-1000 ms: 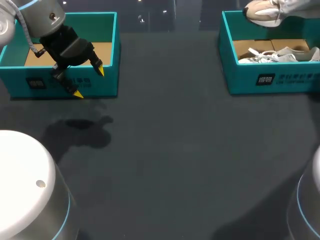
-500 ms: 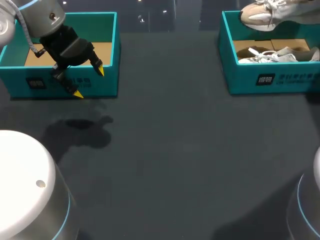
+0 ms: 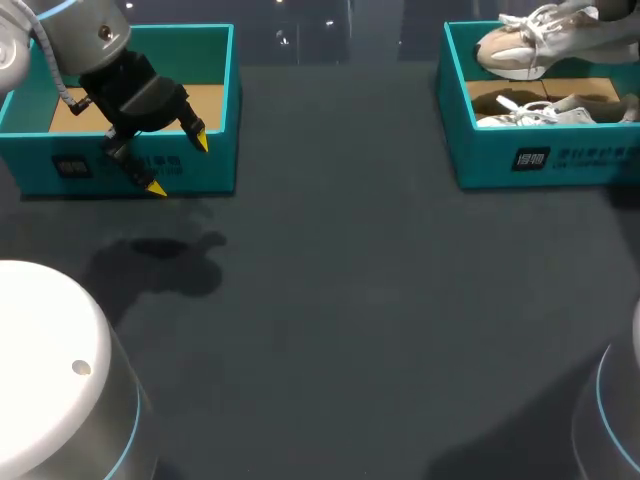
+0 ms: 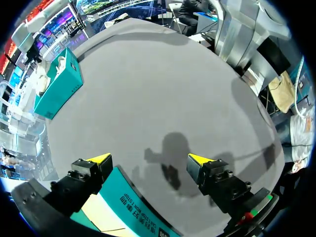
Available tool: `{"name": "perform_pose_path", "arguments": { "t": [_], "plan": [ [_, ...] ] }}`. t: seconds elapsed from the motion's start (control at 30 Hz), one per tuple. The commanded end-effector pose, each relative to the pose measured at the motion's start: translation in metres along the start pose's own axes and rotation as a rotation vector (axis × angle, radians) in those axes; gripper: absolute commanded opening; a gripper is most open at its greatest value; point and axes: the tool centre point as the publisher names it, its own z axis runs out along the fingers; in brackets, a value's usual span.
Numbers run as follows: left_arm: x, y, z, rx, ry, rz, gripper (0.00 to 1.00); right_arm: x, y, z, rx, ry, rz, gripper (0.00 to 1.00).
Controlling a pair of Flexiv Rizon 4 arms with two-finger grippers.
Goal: Take the shoe out of the shoebox, open the shoe tongue, remove and reinsert the insole, then place the shoe into the shoebox
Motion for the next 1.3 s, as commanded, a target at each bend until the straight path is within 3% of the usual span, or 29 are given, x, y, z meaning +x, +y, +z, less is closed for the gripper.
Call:
{"name": "perform_pose_path", "arguments": {
  "t": [0.03,0.6,1.3],
  "plan": [
    [0.001,0.0,0.0,-0.002,0.0,0.001,1.0,0.006,0.001,0.01,-0.001,-0.022,0.01,0.0],
    [0.001,0.0,0.0,-0.002,0.0,0.001,1.0,0.026,0.008,0.02,0.003,-0.049,0.019,0.0],
    [0.001,0.0,0.0,-0.002,0.0,0.001,1.0,0.032,0.016,0.064,0.046,0.004,-0.042,0.0]
  ]
}}
